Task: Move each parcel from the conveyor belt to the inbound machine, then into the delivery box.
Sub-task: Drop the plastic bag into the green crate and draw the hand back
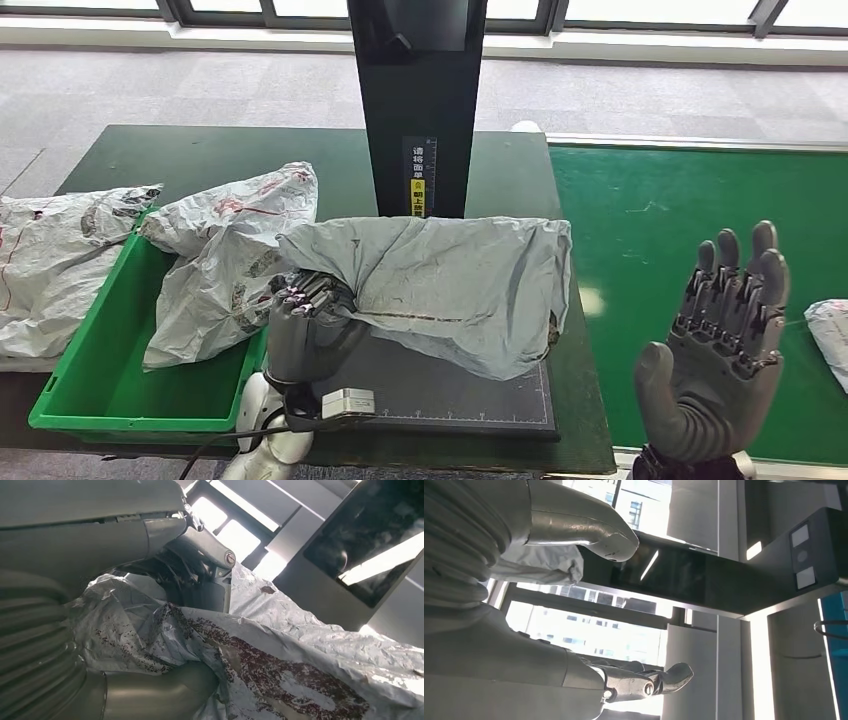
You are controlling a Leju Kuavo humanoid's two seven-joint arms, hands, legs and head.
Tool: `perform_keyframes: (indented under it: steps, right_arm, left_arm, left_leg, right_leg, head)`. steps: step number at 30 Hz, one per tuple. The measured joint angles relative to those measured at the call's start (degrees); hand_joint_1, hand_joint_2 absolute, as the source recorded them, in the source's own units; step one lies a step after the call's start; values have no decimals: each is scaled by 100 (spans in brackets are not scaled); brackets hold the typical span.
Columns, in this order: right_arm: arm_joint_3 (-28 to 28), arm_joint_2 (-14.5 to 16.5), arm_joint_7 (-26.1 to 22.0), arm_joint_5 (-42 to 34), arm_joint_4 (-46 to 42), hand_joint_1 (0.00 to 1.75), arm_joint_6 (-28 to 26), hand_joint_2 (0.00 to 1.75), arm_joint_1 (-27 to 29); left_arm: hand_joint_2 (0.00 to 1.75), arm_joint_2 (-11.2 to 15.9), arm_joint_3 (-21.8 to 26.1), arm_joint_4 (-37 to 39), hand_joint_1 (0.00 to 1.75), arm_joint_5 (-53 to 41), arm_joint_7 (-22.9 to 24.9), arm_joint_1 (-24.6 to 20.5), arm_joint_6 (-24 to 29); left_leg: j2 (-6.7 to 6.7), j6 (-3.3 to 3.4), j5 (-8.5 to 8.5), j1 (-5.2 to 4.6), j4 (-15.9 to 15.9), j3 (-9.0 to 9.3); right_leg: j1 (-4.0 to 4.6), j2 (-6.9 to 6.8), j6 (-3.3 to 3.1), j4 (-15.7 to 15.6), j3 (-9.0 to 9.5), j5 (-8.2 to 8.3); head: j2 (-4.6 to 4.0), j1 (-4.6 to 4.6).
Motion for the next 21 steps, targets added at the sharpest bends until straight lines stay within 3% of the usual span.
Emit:
perform_keyframes:
  steps: [21]
  right_arm:
    - [-2,11,2,-74,0,0,278,175,-8]
  left_arm:
    - [175,2,21,-256,175,194,-8,105,76]
  left_leg:
    - [0,0,0,0,0,-4]
  right_leg:
    - [0,1,0,0,-4,0]
  head:
    - [0,0]
